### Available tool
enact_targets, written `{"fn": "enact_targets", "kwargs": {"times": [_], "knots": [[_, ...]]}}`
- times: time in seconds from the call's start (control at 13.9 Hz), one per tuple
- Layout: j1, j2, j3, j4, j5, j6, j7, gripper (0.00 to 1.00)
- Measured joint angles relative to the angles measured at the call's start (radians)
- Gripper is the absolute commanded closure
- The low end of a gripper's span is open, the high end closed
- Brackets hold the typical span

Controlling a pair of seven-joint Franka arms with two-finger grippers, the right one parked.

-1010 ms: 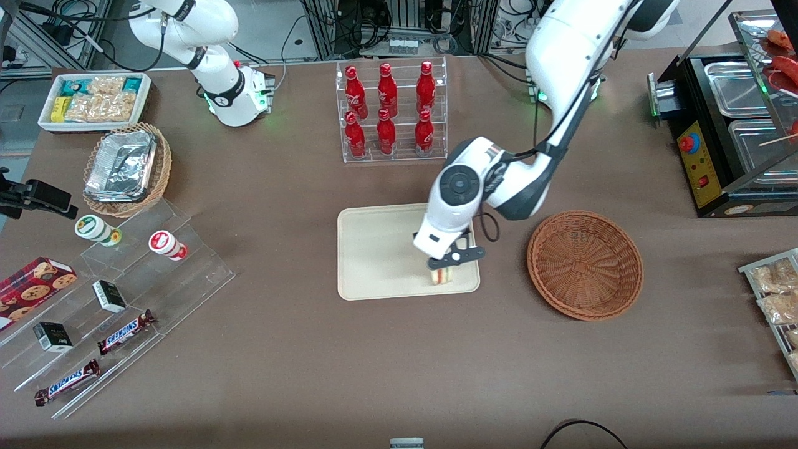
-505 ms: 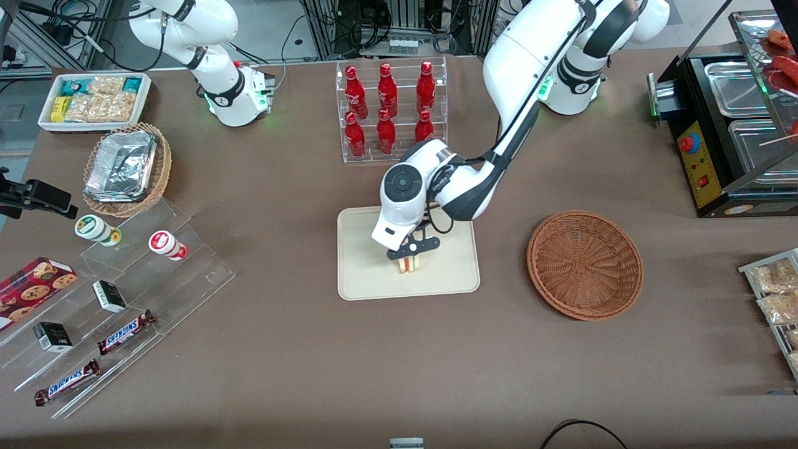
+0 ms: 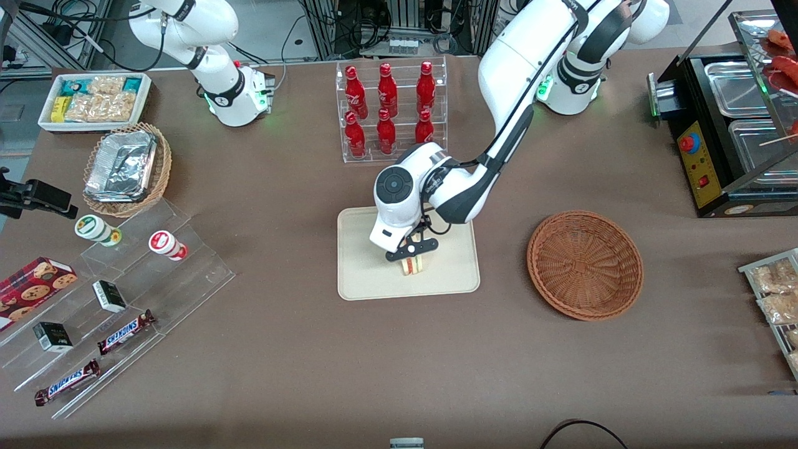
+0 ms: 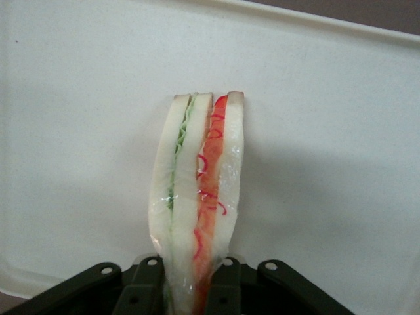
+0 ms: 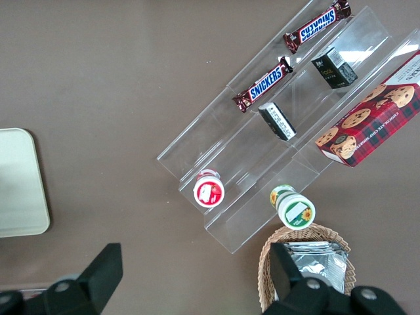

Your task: Place sandwich from basket to tray

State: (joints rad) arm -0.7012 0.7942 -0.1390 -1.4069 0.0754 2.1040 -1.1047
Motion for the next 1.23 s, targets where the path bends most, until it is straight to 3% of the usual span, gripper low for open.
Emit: {"fn": "enact_targets", "kwargs": {"times": [0.07, 0.51, 0.79, 1.23], "knots": [[0.0, 0.005, 0.0, 0.004, 0.001, 0.0, -0.001, 0.01], [0.0, 0.001, 0.0, 0.041, 0.027, -0.012, -0.004, 0.0], [0.004, -0.075, 0.006, 0.077, 0.054, -0.095, -0.004, 0.0], [0.129, -0.189, 0.016, 0.079, 0.055, -0.222, 0.13, 0.0]]}}
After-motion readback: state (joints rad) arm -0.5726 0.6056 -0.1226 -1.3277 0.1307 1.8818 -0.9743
